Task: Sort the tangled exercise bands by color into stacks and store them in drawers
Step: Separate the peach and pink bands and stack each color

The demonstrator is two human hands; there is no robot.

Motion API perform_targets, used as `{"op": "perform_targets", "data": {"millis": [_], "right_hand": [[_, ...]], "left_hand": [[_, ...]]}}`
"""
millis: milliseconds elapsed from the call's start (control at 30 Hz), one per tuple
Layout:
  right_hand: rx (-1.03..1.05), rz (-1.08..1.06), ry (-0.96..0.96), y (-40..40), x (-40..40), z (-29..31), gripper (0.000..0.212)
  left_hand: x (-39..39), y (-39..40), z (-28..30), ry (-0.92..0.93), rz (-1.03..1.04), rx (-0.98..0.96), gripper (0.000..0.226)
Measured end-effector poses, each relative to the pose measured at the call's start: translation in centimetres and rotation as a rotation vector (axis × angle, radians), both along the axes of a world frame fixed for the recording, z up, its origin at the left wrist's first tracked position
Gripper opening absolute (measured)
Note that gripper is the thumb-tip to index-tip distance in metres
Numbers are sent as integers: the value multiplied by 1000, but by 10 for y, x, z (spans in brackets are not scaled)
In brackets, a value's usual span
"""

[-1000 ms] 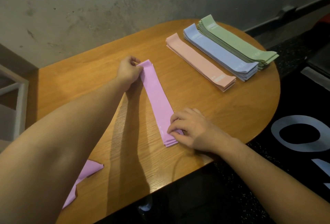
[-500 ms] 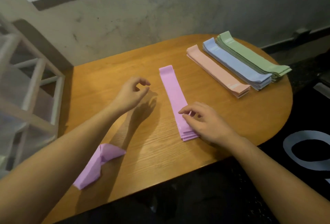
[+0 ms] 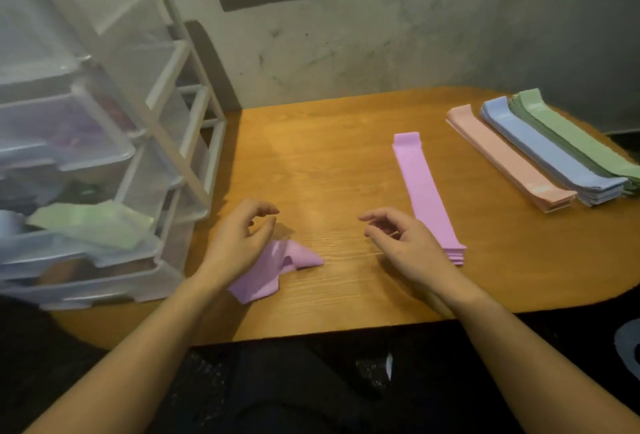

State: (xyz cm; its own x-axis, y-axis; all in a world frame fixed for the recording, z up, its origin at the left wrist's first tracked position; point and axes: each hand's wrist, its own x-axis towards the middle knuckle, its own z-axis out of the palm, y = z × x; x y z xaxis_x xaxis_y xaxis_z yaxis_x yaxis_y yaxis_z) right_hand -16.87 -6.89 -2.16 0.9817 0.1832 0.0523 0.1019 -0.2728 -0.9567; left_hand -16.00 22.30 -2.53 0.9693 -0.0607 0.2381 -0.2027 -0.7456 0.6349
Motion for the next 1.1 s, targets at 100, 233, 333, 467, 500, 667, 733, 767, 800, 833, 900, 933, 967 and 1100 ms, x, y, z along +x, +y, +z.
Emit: {"op": "perform_targets", "data": {"millis": [100,233,333,467,500,667,733,767,800,833,900,933,967,1100], "right_hand": [[-19,55,4,25,-4,-1,24],[-67,139,11,53,-7,-1,21],[-129,196,-59,70,-4,-5,22],[-307,201,-223,91,5,-14,20],[-352,210,-259,96,7,-15,25],[-643,304,-269,111,17,-14,52],[-710,337,-216,111,21,-16,54],[-730,345,-197,109,23,-18,52],[-730,339,-176,108,25,-18,47],[-694,316,-135,106,26,-18,39],[-544,237,17,103,28,-15,19],[-467,202,85,101,29,-12,14],[-410,171,122,99,29,-11,13],[-286,112,149,87,28,-7,12]], "left_hand": [[-23,21,-14,-2,72,-80,18],[-44,30,-36,21,121,-193,27],[-48,28,-44,-8,107,-218,36],[-46,28,-47,-18,83,-166,43],[-47,29,-48,-23,76,-141,44],[-52,24,-49,-29,19,28,57],[-52,23,-49,-23,4,139,61],[-52,22,-48,-14,-9,176,61],[-52,22,-48,1,-19,189,60],[-52,22,-47,17,-25,185,58],[-50,22,-47,21,-29,173,49],[-49,23,-47,13,-27,169,43],[-49,24,-47,15,-25,152,37],[-52,25,-40,32,-35,-132,25]]}}
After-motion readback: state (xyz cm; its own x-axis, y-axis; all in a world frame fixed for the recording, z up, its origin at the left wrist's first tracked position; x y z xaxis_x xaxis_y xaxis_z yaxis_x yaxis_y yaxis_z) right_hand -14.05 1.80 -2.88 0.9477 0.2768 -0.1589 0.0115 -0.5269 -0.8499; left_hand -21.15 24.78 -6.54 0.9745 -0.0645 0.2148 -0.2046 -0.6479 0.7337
